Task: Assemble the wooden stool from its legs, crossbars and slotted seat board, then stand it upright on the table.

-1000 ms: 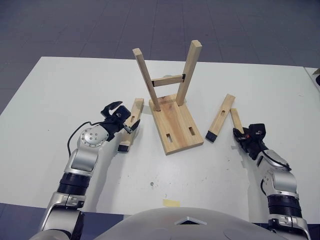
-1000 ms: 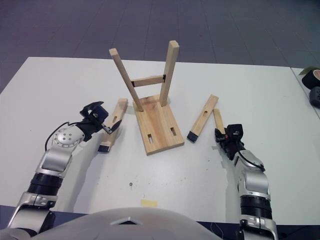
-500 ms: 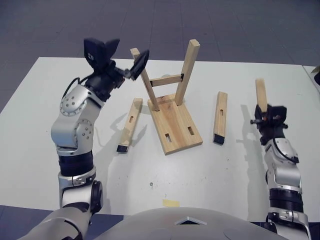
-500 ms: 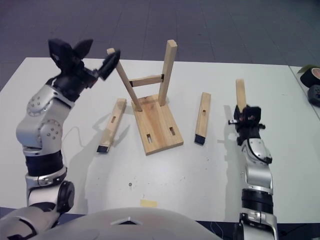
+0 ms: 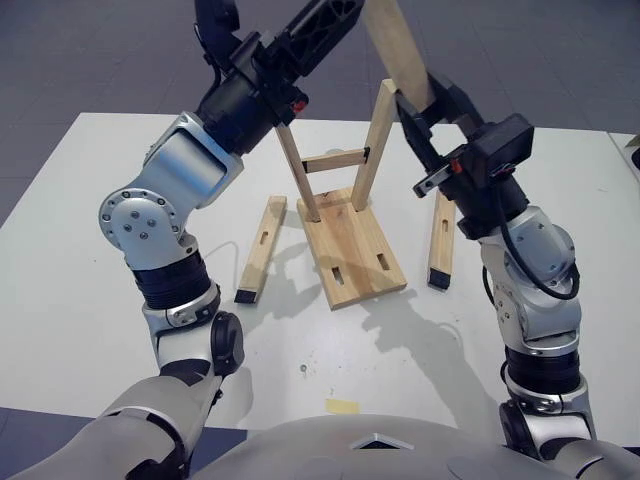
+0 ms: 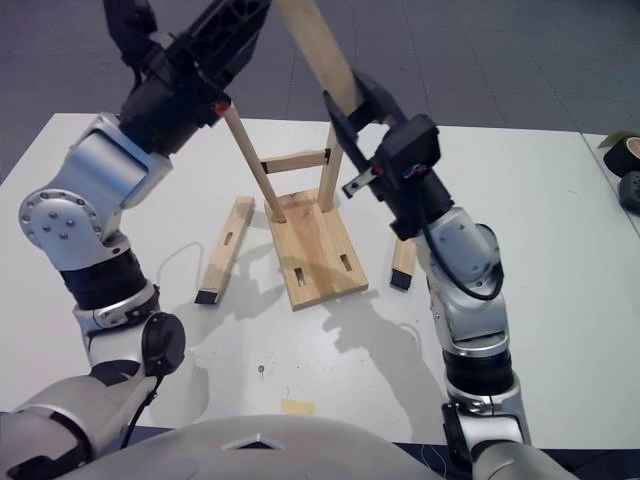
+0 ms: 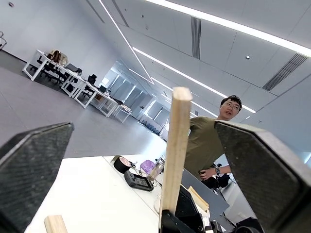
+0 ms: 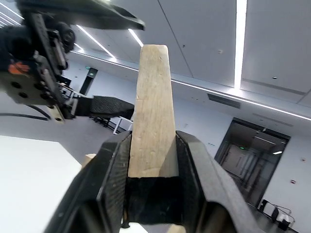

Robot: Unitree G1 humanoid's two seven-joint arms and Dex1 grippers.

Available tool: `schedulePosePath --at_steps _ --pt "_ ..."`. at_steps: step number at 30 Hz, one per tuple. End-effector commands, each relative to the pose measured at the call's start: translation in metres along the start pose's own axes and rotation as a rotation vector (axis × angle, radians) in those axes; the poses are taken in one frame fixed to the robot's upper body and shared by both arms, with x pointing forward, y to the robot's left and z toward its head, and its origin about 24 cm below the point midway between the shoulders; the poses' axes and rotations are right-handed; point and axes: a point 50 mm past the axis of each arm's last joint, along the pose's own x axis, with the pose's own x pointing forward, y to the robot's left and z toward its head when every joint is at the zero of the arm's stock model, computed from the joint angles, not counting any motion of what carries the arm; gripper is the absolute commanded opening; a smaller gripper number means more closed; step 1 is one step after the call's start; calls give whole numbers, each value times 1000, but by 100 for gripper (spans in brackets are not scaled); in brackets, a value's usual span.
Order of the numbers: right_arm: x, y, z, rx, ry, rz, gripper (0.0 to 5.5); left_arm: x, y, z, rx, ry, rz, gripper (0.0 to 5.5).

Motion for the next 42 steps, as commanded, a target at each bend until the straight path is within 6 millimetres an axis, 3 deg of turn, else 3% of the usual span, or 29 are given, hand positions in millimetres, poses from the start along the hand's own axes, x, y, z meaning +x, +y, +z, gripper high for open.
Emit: schedulePosePath --at_steps 1,5,13,25,28,29,34,37,39,42 --pt "5 15 -4 67 6 54 131 -1 -1 -3 -37 35 4 496" --pt "6 24 -10 86 29 81 131 -1 -7 0 -8 43 -19 423" --pt "3 25 -17 92 59 75 131 -5 1 5 126 45 104 270" --pt "4 24 -22 73 84 58 131 -5 -10 10 187 18 56 60" --pt "4 25 -23 89 88 59 131 -5 -17 20 277 -20 34 43" --pt "4 25 -25 111 95 50 168 -5 -20 24 285 -56 13 43" --pt "-5 13 -36 129 155 -40 247 -24 -27 62 508 -230 52 43" --pt "-18 -1 -44 98 211 -114 294 -50 -13 87 620 -320 240 43" --pt "-29 -10 -48 66 248 -170 327 -72 16 82 683 -251 436 43" --pt "-39 -17 -51 37 282 -219 379 -112 58 63 619 -190 671 43"
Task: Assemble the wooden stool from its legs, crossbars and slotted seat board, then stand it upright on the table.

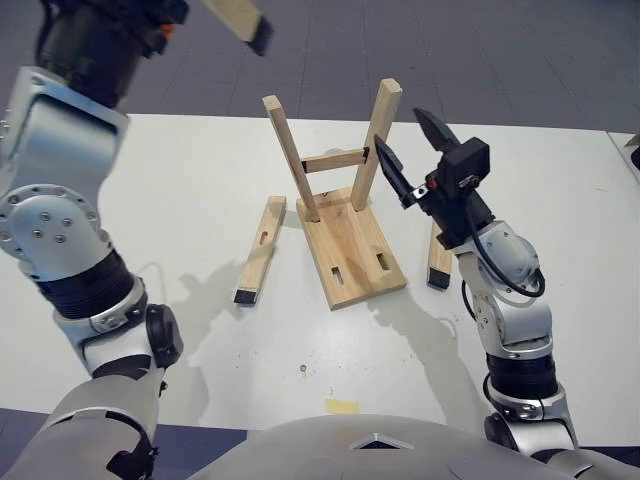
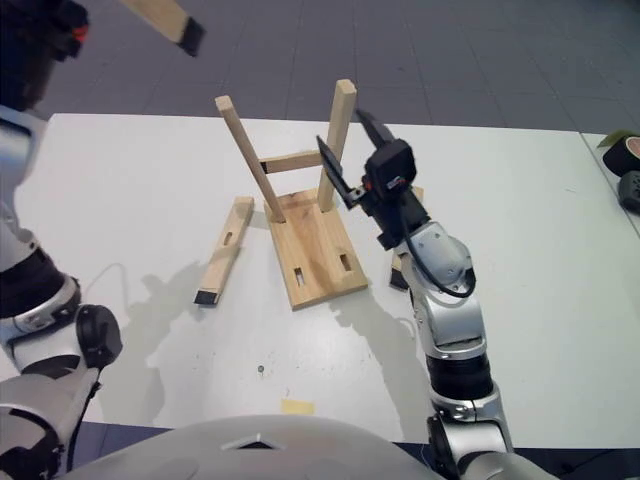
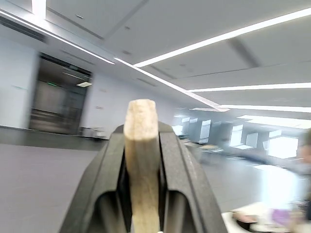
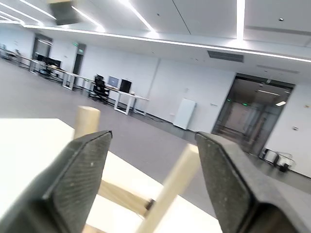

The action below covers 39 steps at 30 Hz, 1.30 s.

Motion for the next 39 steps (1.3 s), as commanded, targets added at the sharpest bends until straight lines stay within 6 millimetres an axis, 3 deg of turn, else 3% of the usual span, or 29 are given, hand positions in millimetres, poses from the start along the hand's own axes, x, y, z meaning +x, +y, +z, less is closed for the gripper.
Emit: schedulePosePath --at_steps 1,6,10,12,18,25,31,39 --pt "-10 -13 -7 -37 45 -69 397 -44 44 -59 -23 226 262 43" --pt "-15 -13 -15 -43 79 -93 482 -80 36 -126 -117 399 310 43" --pt "-19 -11 -21 -32 104 -112 539 -81 31 -154 -168 415 303 43" --pt "-20 -9 -22 -25 109 -117 540 -80 33 -164 -165 418 308 43" --pt "-20 -8 -25 -15 118 -113 540 -82 41 -168 -148 405 329 43" --pt "-19 -7 -26 -18 122 -109 540 -79 32 -169 -176 394 318 43" --pt "-19 -5 -29 -30 146 -113 540 -81 38 -169 -155 413 335 43" --pt "-19 -10 -34 -61 182 -125 540 -87 31 -188 -161 474 338 43"
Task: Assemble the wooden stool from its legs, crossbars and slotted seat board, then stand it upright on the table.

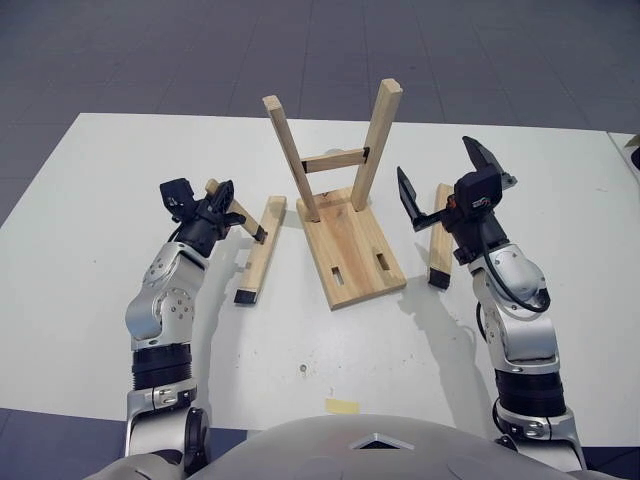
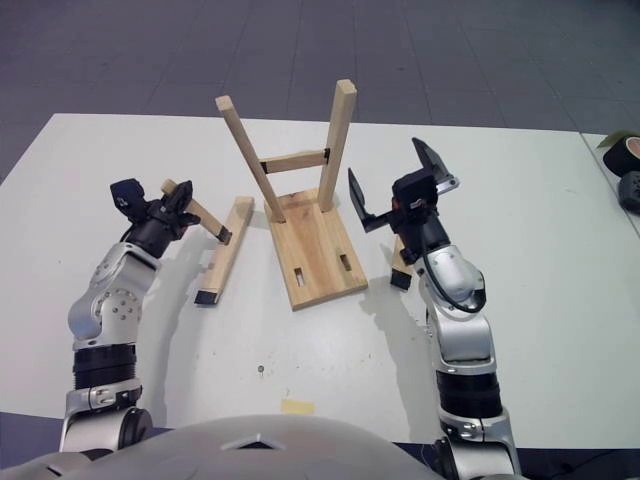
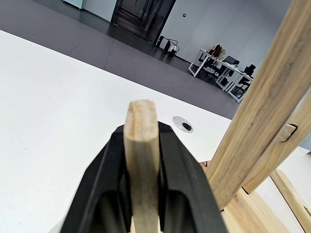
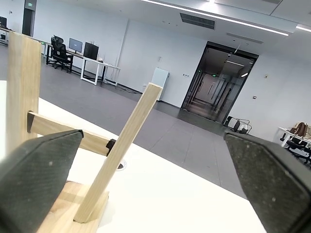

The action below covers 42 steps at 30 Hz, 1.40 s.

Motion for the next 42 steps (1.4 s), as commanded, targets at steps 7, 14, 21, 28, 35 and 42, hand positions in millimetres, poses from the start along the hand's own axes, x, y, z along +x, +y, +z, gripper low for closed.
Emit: schedulePosePath --at_steps 7,14,21,28,35,42 --pt "1 -2 -3 -12 31 -7 540 3 -1 -7 41 24 4 43" --pt "-1 2 -5 -8 42 12 540 5 -14 8 44 -16 -63 43" --pt "-2 6 -5 -4 43 21 540 3 -11 -5 28 35 -47 43" --pt "-3 5 -5 -5 46 13 540 7 -6 -10 51 49 -28 43" --pt "-1 6 -4 -1 38 21 540 4 -6 -11 128 58 -39 43" --pt "0 7 -2 -5 26 25 540 -2 -7 -31 274 115 -85 43"
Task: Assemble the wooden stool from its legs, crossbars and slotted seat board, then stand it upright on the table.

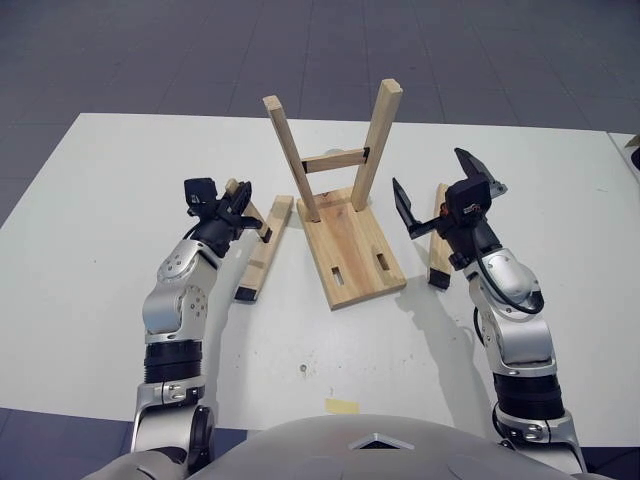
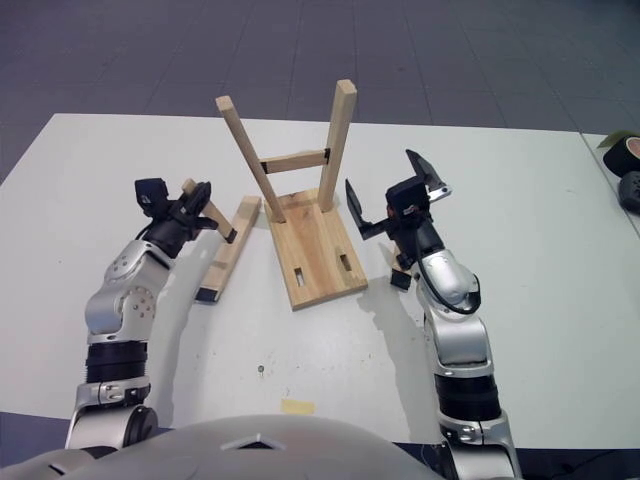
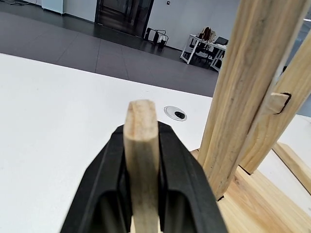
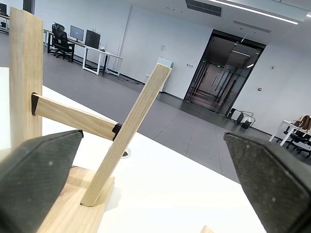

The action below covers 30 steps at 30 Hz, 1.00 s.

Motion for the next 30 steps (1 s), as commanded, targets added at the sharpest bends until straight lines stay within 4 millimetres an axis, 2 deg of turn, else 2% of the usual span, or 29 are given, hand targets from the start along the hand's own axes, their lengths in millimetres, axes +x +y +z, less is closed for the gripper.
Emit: schedulePosePath --at_steps 1,9,18,20,24,25,26,30 --pt "3 0 5 6 -17 -5 540 -11 2 -32 49 119 5 43" --pt "5 -2 9 17 -28 -7 540 -44 6 -92 134 309 3 43" --pt "6 -1 10 9 -32 -3 540 -35 23 -86 165 350 -15 43" --pt "5 -2 10 7 -32 -5 540 -33 21 -80 162 315 -15 43" --pt "5 -1 9 19 -28 -6 540 -21 18 -30 169 59 7 43" --pt "5 -1 8 20 -28 -6 540 -18 15 -18 159 16 -6 79" --pt "5 -1 8 20 -27 -9 540 -15 12 -9 165 -12 -25 91" --pt "5 -1 8 13 -31 -16 540 -6 3 14 178 -73 -59 164"
